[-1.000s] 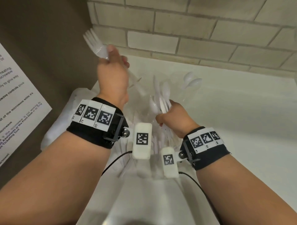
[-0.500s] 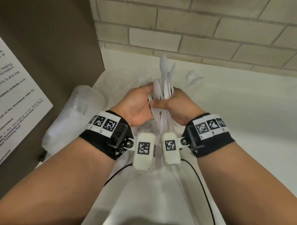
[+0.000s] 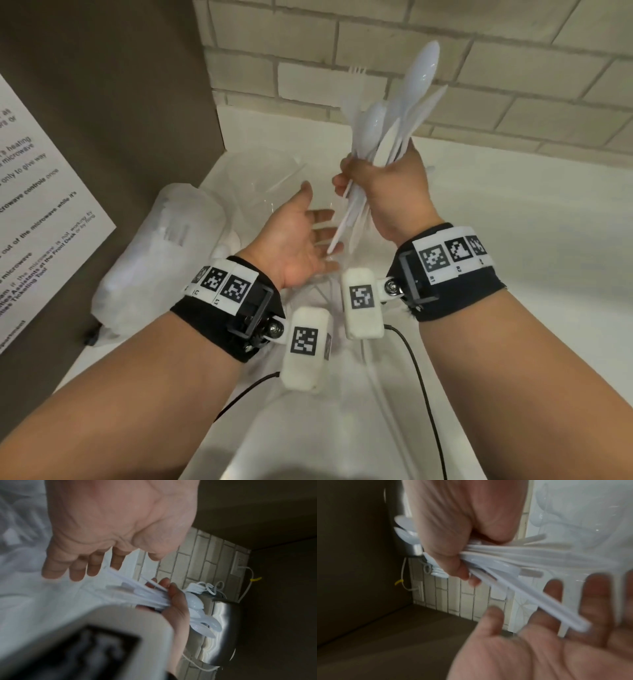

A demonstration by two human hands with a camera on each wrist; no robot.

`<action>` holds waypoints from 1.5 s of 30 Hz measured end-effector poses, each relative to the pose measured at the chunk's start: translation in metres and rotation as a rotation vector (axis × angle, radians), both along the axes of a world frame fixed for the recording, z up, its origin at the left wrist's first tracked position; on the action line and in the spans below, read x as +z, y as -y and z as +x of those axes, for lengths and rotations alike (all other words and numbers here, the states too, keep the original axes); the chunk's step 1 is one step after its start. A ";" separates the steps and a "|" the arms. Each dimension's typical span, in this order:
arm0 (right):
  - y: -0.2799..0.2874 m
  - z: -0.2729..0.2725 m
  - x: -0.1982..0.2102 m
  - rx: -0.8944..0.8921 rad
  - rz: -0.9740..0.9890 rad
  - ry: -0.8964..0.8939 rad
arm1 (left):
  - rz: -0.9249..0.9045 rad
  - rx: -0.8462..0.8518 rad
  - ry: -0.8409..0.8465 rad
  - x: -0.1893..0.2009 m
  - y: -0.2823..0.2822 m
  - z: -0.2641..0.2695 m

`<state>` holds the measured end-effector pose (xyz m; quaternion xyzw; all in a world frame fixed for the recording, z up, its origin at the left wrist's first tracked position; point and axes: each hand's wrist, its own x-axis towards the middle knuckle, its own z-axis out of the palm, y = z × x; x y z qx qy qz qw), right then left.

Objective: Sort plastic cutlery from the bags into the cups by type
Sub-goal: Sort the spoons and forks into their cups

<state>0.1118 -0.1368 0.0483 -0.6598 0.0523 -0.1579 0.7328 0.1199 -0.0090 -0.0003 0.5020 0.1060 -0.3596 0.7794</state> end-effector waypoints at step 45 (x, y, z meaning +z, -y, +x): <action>-0.046 -0.030 -0.040 0.477 -0.499 -0.252 | -0.008 0.534 0.821 0.053 -0.035 -0.007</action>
